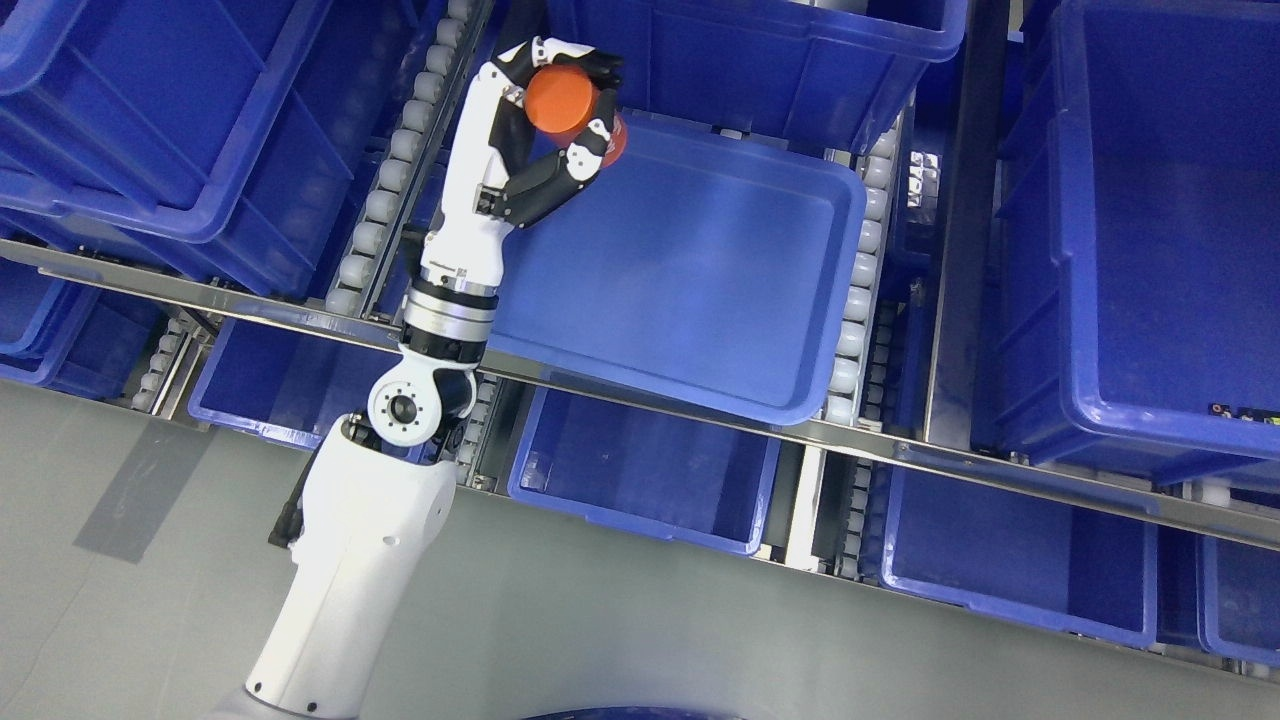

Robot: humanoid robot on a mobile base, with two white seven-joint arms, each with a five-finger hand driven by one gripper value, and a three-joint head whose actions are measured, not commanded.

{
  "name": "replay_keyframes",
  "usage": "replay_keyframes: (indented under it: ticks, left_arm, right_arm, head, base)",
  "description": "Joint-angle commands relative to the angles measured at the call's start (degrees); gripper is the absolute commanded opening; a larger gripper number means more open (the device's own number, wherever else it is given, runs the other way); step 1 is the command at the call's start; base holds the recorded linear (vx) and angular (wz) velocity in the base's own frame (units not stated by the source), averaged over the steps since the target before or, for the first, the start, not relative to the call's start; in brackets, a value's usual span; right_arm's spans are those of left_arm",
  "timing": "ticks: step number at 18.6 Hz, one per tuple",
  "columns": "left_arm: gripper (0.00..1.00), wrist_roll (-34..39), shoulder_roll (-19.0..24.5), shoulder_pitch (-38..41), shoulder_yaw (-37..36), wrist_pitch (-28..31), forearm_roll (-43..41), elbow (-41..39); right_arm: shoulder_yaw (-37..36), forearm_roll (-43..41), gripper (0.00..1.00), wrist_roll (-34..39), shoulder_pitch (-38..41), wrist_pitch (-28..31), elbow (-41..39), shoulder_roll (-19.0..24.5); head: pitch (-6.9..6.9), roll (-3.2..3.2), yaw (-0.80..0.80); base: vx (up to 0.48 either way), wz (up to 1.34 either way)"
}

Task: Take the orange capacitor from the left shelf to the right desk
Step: 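Close the left hand around the orange capacitor and lift it, then raise the held capacitor up out of the bin with the left hand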

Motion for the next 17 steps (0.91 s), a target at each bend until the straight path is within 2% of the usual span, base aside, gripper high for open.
replay_keyframes:
  ticks: [1,11,17]
  left_arm:
    - [0.02,-0.11,1.00,4.11,3.78,-2.78,0.28,-7.82]
    - [0.02,-0.11,1.00,5.42,3.26,-3.32,0.28,-7.82]
    - [0.03,-1.42,1.00,8.85,2.82,-3.49,0.28,-7.82]
  right_arm:
    - [-0.62,0.26,1.00,0.02,-0.09,0.04,-1.93,-1.00]
    - [-0.62,0.26,1.00,0.02,-0.09,0.04,-1.93,-1.00]
    - [-0.62,0.26,1.00,0.02,-0.09,0.04,-1.93,-1.00]
  head:
    - [0.00,0.00,0.00]
    - [0.00,0.00,0.00]
    - [0.00,0.00,0.00]
  base:
    - [0.000,0.00]
    - [0.000,0.00]
    - [0.000,0.00]
